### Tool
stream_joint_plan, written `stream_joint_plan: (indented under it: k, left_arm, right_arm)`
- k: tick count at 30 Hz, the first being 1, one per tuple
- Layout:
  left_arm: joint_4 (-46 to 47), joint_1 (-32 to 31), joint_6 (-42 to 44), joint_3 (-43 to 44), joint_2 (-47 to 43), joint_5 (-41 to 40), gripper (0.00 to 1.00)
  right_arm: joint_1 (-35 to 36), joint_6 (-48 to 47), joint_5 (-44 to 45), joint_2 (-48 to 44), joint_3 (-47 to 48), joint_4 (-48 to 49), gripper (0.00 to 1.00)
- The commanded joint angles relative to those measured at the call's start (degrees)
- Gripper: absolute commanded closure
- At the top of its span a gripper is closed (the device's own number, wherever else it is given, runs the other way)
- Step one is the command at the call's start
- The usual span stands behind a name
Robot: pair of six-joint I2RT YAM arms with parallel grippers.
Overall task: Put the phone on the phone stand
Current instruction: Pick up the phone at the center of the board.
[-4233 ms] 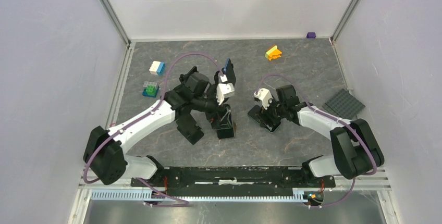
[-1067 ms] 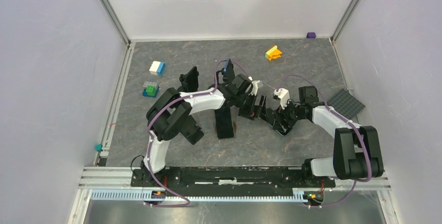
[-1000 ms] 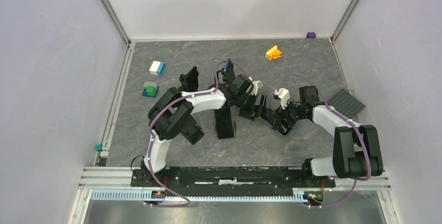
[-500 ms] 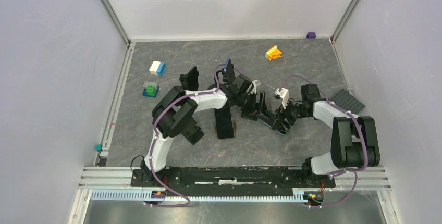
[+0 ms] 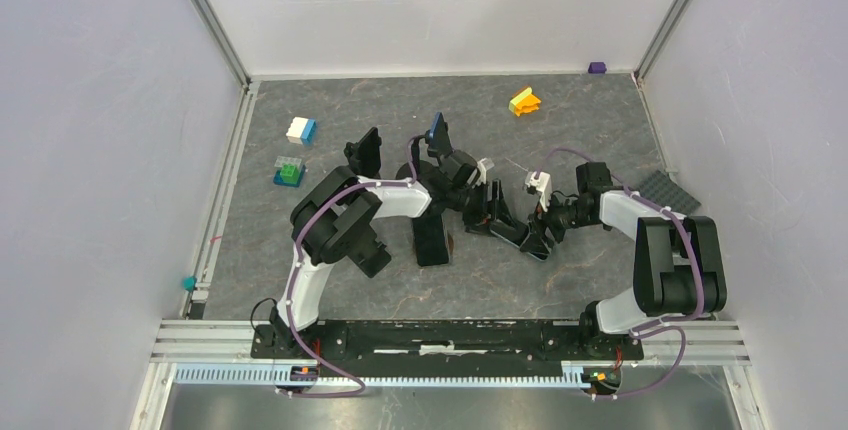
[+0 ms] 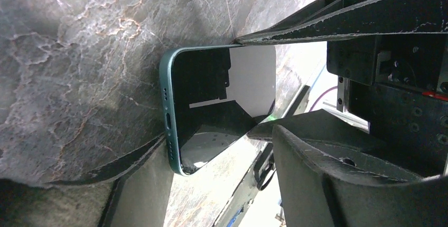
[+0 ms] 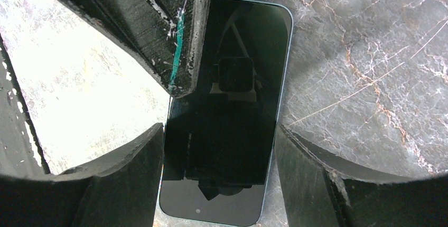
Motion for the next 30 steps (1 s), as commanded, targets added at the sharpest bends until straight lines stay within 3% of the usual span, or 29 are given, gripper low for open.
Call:
stream_joint_plan:
  k: [1, 10, 16, 23, 30]
  left_arm:
    - [4.68, -0.66, -4.8, -3.9, -0.88, 1.01, 0.3]
    - [5.71, -0.78, -5.71, -4.71, -1.55, 1.33, 0.56]
    - [6.62, -0.92, -5.81, -3.58, -1.03, 2.63, 0.69]
    - [5.66, -1.25, -4.07, -1.83, -1.44, 3.17, 0.78]
    - [1.38, -3.04, -0.28, 1.99, -0.99, 3.08, 0.84]
  right_arm:
    - [0.14, -2.95, 1.13, 1.76, -1.0, -4.69, 1.0]
    - [0.12, -4.55, 1.74, 1.66, -1.62, -4.78, 0.99]
    - [0.12, -5.3, 2.35, 0.3, -2.33, -4.97, 0.92]
    - [0.14, -4.95, 3.58, 0.34, -2.16, -4.53, 0.79]
    - [0.11, -4.53, 4.81, 0.17, -2.41, -3.9, 0.56]
